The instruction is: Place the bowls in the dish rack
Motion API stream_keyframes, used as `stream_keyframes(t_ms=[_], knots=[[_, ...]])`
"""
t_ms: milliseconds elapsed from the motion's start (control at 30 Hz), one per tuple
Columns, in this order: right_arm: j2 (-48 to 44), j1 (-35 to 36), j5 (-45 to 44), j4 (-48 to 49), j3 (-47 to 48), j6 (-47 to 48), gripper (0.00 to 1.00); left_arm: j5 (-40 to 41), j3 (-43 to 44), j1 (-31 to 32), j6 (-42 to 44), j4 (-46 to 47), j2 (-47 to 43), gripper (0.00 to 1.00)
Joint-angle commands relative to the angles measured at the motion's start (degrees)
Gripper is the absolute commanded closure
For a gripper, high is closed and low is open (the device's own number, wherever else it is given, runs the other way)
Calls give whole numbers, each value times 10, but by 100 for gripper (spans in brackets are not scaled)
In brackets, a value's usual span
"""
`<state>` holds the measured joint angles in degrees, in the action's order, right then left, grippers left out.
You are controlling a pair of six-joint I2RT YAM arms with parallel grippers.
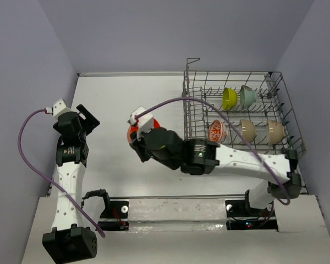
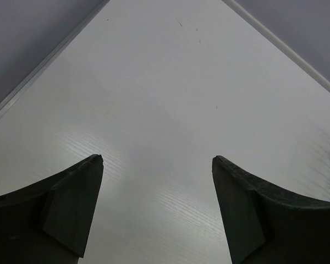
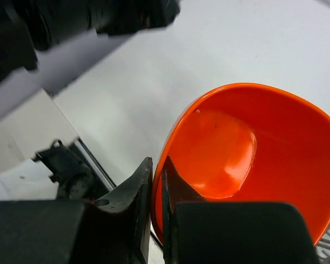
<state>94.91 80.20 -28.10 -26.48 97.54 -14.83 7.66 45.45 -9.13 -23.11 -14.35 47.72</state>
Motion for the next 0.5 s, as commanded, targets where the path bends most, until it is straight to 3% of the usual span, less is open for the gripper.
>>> stream_keyframes(t_ms=[0,167,367,467], knots=[[-93,-44,-69,63,-8,24,99,-6,-6,-5,2,25,-11,11],[-189,-198,-44,103,-58,2,99,-9,-6,-5,2,26,-10,11],[-192,-330,-35,118,-79,-25,99,-12,-6,-5,2,27,-7,11],[-185,-452,64,119,-93,-77,99,-12,-8,-5,2,26,-11,11]])
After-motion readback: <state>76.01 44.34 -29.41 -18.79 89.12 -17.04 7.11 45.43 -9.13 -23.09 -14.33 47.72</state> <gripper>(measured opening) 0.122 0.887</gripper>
